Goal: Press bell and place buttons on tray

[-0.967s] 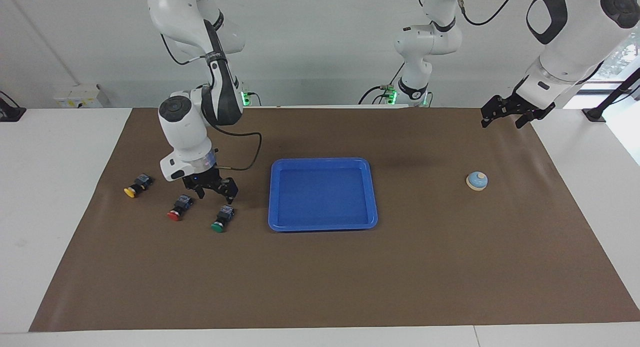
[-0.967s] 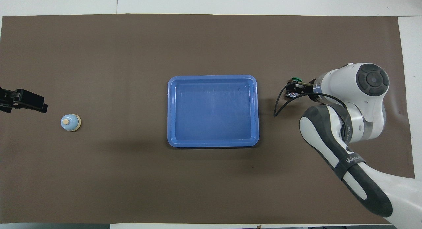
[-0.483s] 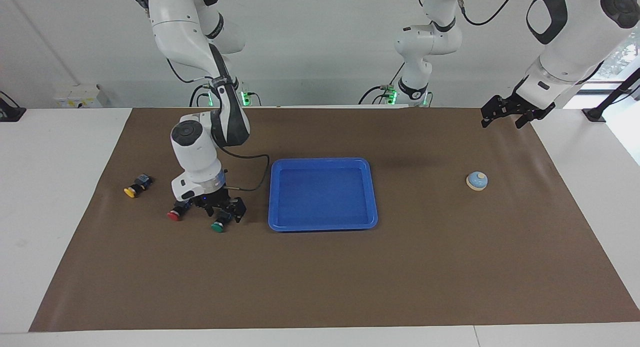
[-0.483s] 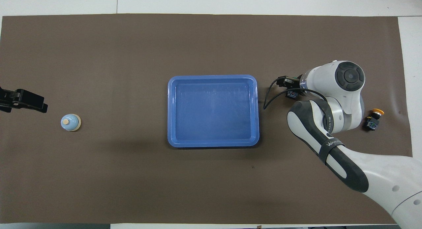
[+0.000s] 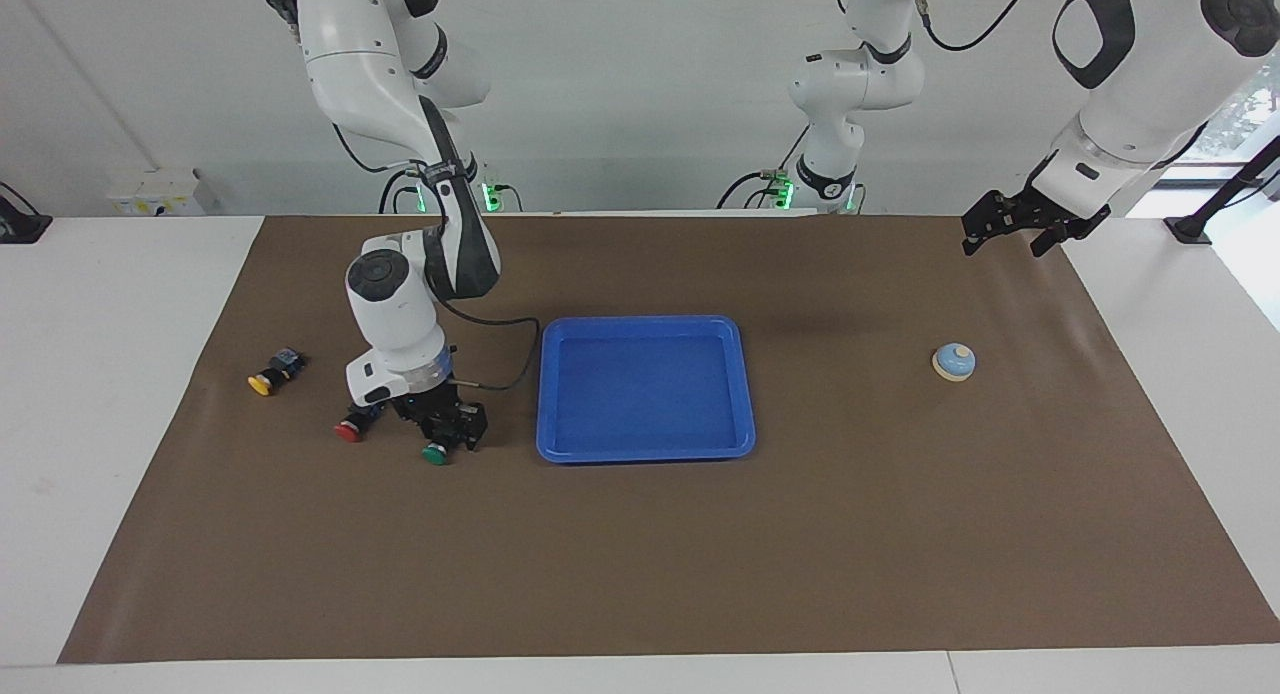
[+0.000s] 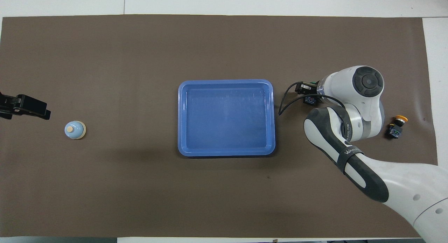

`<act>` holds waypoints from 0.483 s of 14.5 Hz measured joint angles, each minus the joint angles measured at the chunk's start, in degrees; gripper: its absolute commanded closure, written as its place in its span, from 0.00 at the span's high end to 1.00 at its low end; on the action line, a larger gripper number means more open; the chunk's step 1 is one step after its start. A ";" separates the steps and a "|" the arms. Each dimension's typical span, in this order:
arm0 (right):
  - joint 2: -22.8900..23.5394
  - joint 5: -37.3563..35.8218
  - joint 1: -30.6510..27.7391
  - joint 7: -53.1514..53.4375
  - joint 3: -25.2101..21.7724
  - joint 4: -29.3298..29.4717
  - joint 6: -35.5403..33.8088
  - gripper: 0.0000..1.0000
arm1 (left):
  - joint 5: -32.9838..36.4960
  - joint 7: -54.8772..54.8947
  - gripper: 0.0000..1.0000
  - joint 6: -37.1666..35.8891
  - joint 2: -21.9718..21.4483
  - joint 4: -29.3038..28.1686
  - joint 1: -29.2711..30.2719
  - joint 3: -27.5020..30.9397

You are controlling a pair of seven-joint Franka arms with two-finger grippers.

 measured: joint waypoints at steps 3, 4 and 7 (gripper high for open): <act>-0.53 -0.22 0.12 0.03 0.04 -0.16 -0.62 0.00 | 0.00 0.00 1.00 0.00 0.00 0.00 0.00 0.00; -0.58 -0.26 0.37 0.03 0.06 -0.18 -1.19 0.00 | 0.00 0.00 1.00 0.00 0.00 0.00 0.00 0.00; -0.77 -0.29 0.88 0.03 0.48 1.46 -5.82 0.00 | 0.00 0.00 1.00 0.00 0.00 0.00 0.00 0.00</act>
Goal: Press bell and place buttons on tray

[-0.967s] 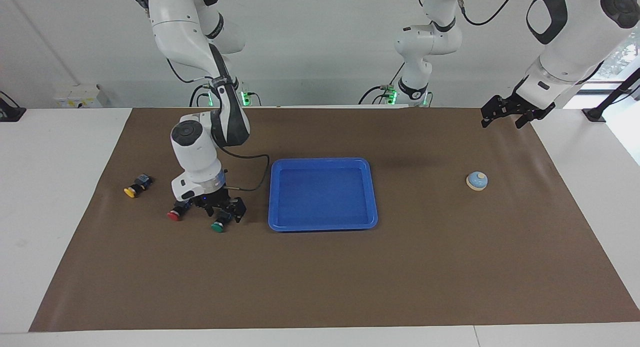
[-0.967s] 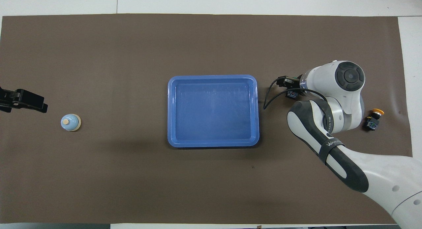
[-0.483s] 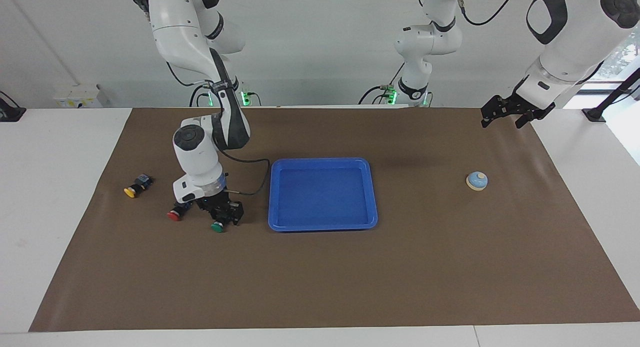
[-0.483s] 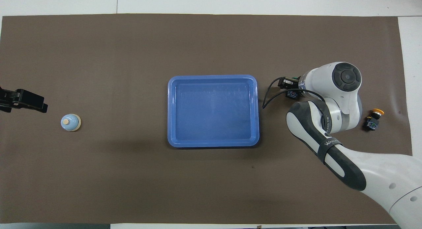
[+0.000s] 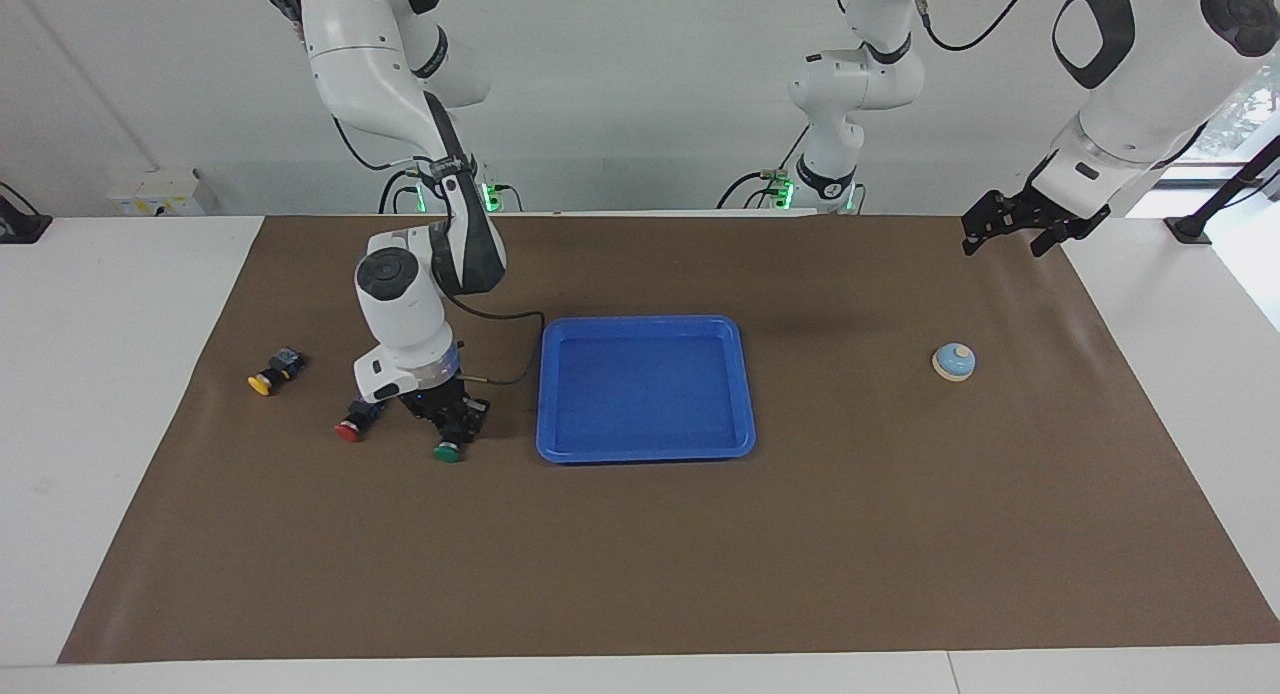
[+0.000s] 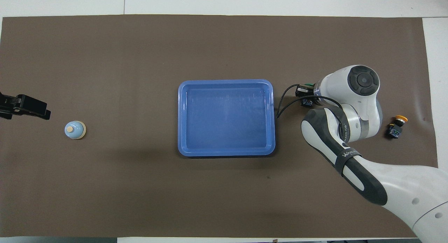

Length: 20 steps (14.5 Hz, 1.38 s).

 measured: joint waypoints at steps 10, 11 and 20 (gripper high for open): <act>-0.01 0.72 11.33 9.10 7.23 13.66 -19.11 0.00 | 0.00 0.00 1.00 0.00 0.00 0.00 0.00 0.00; 0.42 0.72 11.60 9.26 7.21 12.02 -16.55 0.00 | 0.00 0.00 1.00 0.00 0.00 0.00 0.00 0.00; 1.81 0.72 11.71 15.00 7.00 3.37 -5.21 1.00 | 0.00 0.00 1.00 0.00 0.00 0.00 0.00 0.00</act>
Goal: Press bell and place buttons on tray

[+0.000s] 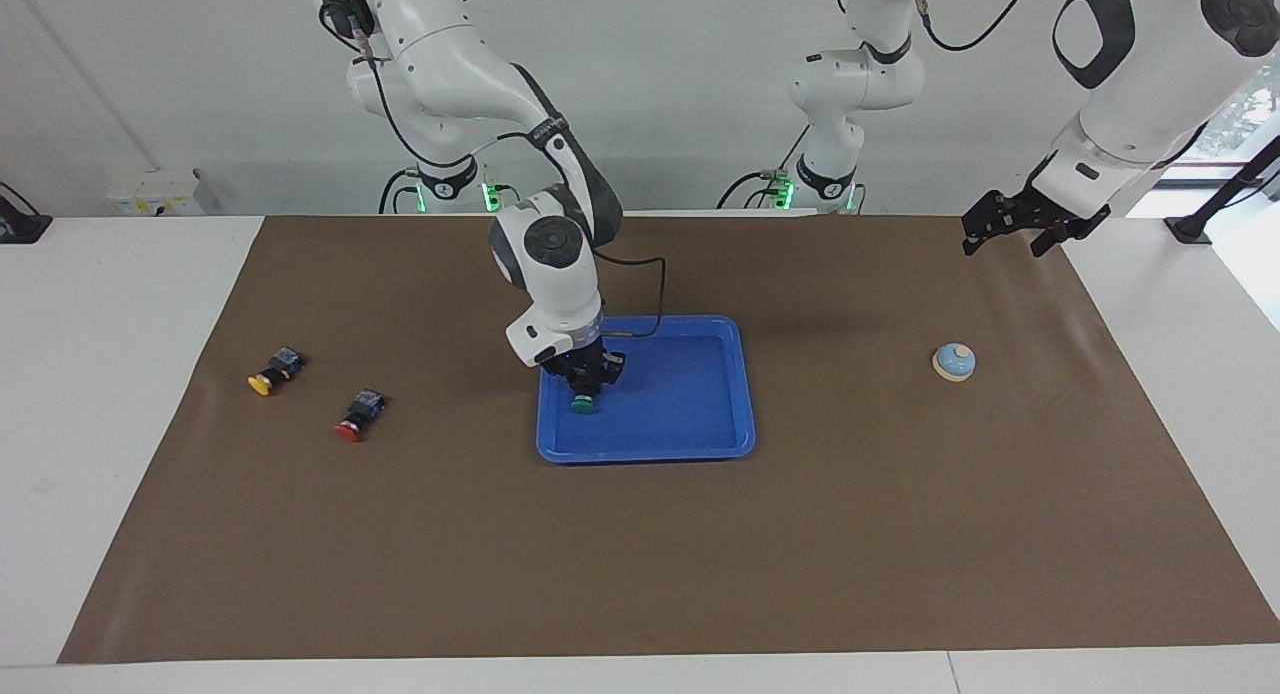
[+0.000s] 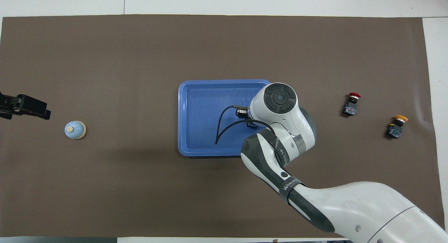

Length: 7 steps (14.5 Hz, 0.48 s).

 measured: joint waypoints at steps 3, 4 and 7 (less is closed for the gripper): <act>-0.50 0.00 -0.19 0.74 -0.23 0.14 -0.64 1.00 | 0.00 0.00 1.00 0.00 0.00 0.00 0.00 0.00; -1.07 0.00 -0.62 0.76 -0.32 0.66 -2.26 1.00 | 0.00 0.00 1.00 0.00 0.00 0.00 0.00 0.00; -4.58 -0.07 -4.57 0.68 -0.47 4.89 -12.05 1.00 | 0.00 0.00 1.00 0.00 0.00 0.00 0.00 0.00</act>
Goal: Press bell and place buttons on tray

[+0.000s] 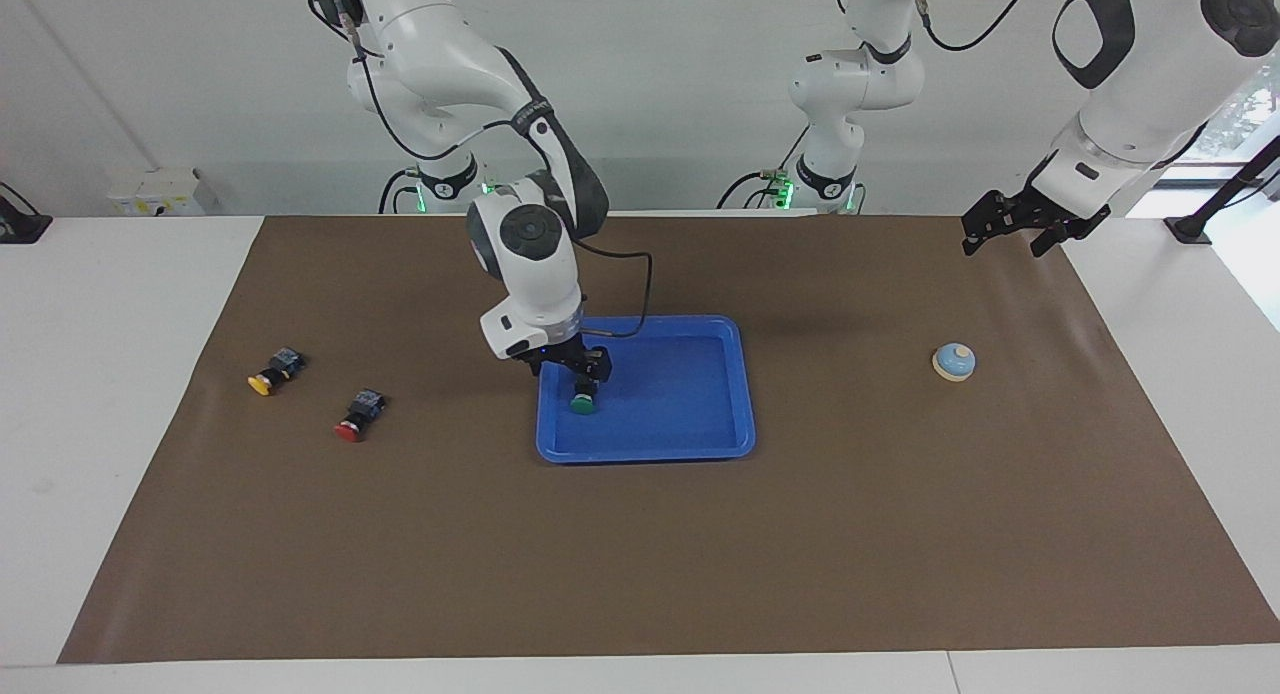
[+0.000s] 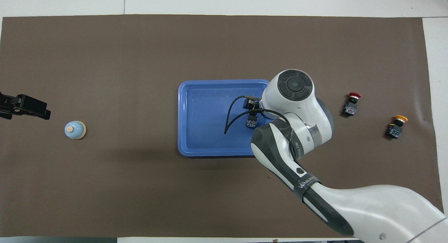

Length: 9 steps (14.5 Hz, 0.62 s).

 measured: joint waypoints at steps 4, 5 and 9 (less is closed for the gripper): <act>-6.56 -0.14 -9.64 -10.40 -0.20 2.51 -9.96 1.00 | 0.00 0.00 1.00 0.00 0.00 0.00 0.00 0.00; -7.22 -0.22 -12.37 -14.03 -0.28 2.25 -10.49 1.00 | 0.00 0.00 1.00 0.00 0.00 0.00 0.00 0.00; -7.57 -2.26 -20.97 -24.51 -0.51 -4.27 -4.46 1.00 | 0.00 0.00 1.00 0.00 0.00 0.00 0.00 0.00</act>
